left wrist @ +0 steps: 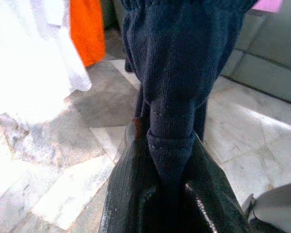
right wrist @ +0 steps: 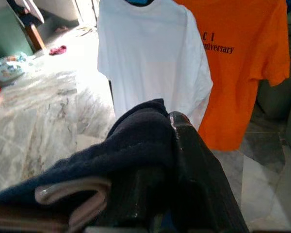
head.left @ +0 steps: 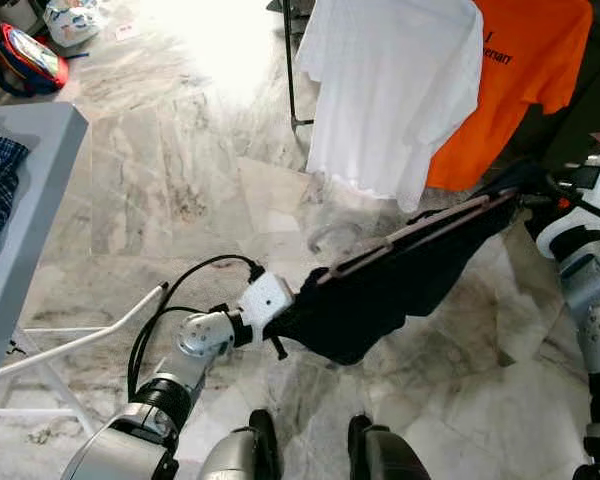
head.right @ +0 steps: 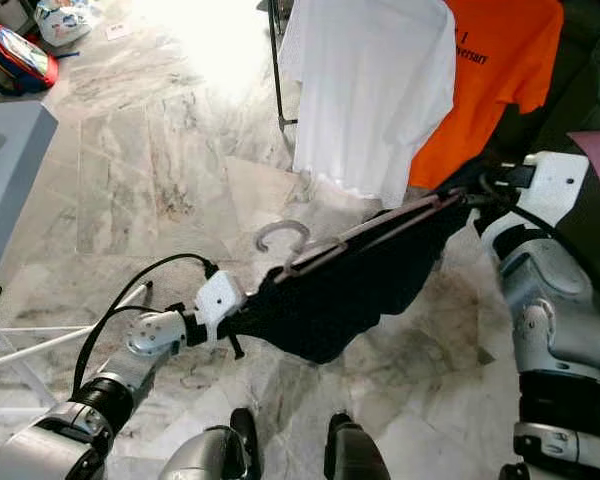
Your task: Hang hanger
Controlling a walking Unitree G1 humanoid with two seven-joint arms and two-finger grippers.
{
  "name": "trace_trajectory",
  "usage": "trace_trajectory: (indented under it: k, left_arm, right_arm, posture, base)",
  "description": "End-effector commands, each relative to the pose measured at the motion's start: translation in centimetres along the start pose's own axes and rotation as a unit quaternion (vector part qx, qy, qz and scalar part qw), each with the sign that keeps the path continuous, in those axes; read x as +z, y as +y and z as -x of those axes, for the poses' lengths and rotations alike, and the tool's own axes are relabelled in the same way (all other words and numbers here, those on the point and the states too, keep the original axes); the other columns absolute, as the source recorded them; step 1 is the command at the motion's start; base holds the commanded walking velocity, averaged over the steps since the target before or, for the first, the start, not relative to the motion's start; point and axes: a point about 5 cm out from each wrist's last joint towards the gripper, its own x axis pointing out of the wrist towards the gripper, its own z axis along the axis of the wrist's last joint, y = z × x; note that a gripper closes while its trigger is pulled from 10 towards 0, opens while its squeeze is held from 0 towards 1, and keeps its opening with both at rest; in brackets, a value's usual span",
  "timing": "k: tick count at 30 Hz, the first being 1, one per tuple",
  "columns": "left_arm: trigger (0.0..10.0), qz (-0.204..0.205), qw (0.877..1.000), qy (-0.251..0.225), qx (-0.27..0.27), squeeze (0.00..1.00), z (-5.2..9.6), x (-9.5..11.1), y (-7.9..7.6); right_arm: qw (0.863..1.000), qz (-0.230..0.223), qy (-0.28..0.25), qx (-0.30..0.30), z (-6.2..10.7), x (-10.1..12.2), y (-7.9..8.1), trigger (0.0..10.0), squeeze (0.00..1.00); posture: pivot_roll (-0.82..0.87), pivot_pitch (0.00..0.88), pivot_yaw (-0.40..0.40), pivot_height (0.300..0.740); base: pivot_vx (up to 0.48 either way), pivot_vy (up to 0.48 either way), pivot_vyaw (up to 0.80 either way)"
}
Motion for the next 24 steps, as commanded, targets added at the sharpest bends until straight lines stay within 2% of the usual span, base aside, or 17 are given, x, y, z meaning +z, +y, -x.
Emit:
trace_trajectory:
  k: [1,4,10,12,14,18,22,24]
  left_arm:
    - [0.0,0.029,0.998,0.050,0.032,0.00,1.7,-2.3,0.3]
    - [0.0,0.004,0.997,0.079,0.020,0.00,1.9,-2.7,0.2]
    - [0.0,-0.015,0.994,0.109,0.009,0.00,1.8,-3.2,-0.1]
    - [0.0,-0.023,0.995,0.101,0.004,0.00,1.3,-2.9,-0.5]
    - [0.0,-0.022,0.995,0.099,0.004,0.00,1.1,-2.8,-0.6]
    - [0.0,-0.033,0.996,0.084,-0.015,0.00,-0.1,-2.3,-1.6]
    - [0.0,-0.043,0.996,0.080,-0.027,0.00,-0.6,-2.0,-2.1]
    - [0.0,-0.043,0.996,0.079,-0.027,0.00,-0.7,-1.9,-2.1]
  right_arm:
    - [0.997,0.029,-0.051,-0.041,0.5,2.3,-1.4,0.0,0.00]
    - [0.995,0.056,-0.058,-0.053,0.4,2.8,-1.5,0.0,0.00]
    - [0.994,0.059,-0.070,-0.054,0.0,3.7,-0.8,0.0,0.00]
    - [0.995,0.050,-0.069,-0.043,-0.6,3.4,0.4,0.0,0.00]
    - [0.996,0.049,-0.067,-0.040,-0.7,3.3,0.7,0.0,0.00]
    - [0.996,0.081,-0.047,-0.014,-1.7,1.6,3.7,0.0,0.00]
    - [0.992,0.117,-0.044,-0.009,-2.2,1.2,4.9,0.0,0.00]
    - [0.992,0.118,-0.044,-0.012,-2.3,1.2,5.1,0.0,0.00]
  posture:
    - [-0.15,0.291,0.050,0.740]
    - [-0.15,0.291,0.054,0.740]
    - [-0.16,0.291,0.055,0.740]
    - [-0.16,0.290,0.055,0.740]
    - [-0.16,0.290,0.055,0.740]
    - [-0.15,0.288,0.054,0.740]
    - [-0.15,0.286,0.053,0.740]
    - [-0.15,0.286,0.053,0.740]
  base:
    - [0.000,0.000,0.00]
    - [0.000,0.000,0.00]
    - [0.000,0.000,0.00]
    - [0.000,0.000,0.00]
    - [0.000,0.000,0.00]
    - [0.000,0.000,0.00]
    - [0.000,0.000,0.00]
    - [0.000,0.000,0.00]
